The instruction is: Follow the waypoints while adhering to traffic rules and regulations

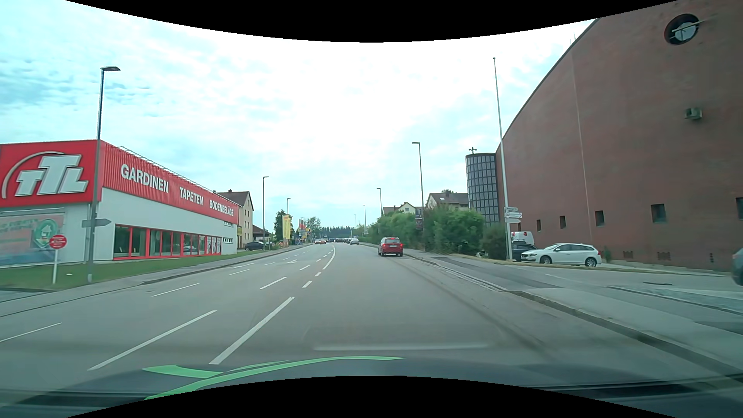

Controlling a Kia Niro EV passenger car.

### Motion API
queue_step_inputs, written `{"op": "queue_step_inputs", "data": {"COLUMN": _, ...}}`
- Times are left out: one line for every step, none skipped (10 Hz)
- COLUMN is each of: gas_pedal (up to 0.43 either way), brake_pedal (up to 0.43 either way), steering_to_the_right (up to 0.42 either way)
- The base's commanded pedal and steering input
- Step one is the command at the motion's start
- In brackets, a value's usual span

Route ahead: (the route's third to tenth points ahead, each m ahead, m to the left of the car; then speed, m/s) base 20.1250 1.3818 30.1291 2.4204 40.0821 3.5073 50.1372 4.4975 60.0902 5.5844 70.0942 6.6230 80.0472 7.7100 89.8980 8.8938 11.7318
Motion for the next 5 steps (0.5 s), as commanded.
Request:
{"op": "queue_step_inputs", "data": {"gas_pedal": 0.118, "brake_pedal": 0.000, "steering_to_the_right": -0.014}}
{"op": "queue_step_inputs", "data": {"gas_pedal": 0.118, "brake_pedal": 0.000, "steering_to_the_right": -0.015}}
{"op": "queue_step_inputs", "data": {"gas_pedal": 0.118, "brake_pedal": 0.000, "steering_to_the_right": -0.015}}
{"op": "queue_step_inputs", "data": {"gas_pedal": 0.110, "brake_pedal": 0.000, "steering_to_the_right": -0.015}}
{"op": "queue_step_inputs", "data": {"gas_pedal": 0.110, "brake_pedal": 0.000, "steering_to_the_right": -0.015}}
